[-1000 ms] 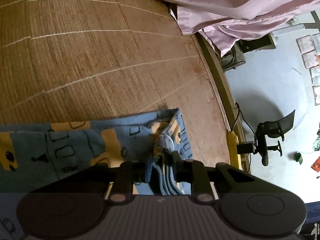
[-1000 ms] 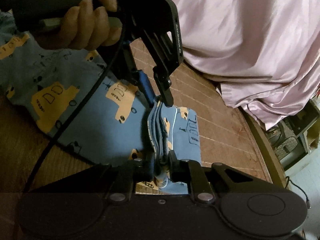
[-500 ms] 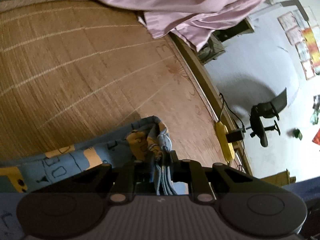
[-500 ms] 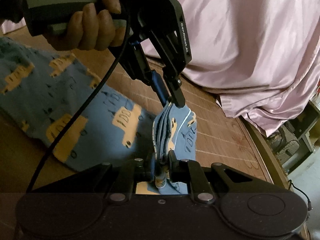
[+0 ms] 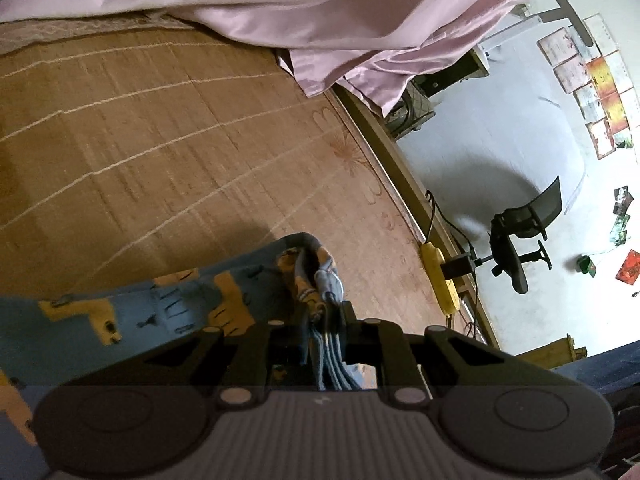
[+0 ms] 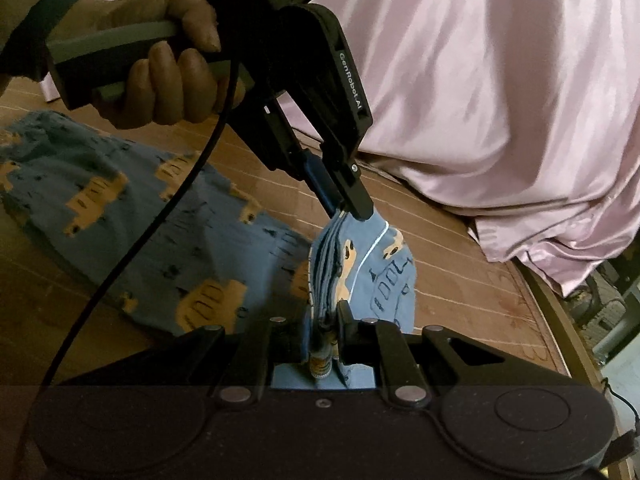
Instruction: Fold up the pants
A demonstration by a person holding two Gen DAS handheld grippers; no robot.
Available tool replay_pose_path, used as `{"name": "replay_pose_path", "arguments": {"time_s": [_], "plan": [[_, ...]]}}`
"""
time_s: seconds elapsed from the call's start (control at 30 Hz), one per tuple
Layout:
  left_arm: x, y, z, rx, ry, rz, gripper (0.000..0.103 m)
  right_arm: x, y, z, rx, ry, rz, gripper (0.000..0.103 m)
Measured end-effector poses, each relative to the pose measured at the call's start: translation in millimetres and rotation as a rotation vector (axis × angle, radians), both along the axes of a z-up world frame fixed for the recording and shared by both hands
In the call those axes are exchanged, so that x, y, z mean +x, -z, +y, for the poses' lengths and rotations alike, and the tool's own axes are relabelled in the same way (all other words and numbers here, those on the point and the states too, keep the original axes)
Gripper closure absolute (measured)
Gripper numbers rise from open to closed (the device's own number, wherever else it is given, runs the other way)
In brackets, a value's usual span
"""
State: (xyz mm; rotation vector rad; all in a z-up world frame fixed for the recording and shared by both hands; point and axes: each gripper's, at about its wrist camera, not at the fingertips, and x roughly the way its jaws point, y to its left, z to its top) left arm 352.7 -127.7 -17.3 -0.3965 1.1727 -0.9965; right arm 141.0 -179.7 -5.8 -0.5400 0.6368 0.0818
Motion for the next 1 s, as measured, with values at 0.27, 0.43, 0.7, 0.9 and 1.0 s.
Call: {"name": "replay_pose_path", "arguments": {"time_s": [0.27, 0.43, 0.7, 0.9, 1.0], "plan": [[-8, 0, 24, 0.030, -0.015, -0.028, 0.087, 2, 4, 12, 0.035, -0.044, 0.035, 0.090], [-11, 4, 38, 0.046, -0.034, -0.020, 0.087, 1, 4, 17, 0.077, -0.089, 0.043, 0.090], [-19, -10, 73, 0.060, -0.051, -0.034, 0.087, -5, -4, 31, 0.168, -0.220, 0.034, 0.090], [-27, -20, 95, 0.088, -0.075, -0.052, 0.087, -2, -10, 45, 0.217, -0.295, 0.048, 0.090], [-31, -26, 108, 0.102, -0.079, -0.071, 0.087, 2, -13, 49, 0.250, -0.330, 0.060, 0.090]]}}
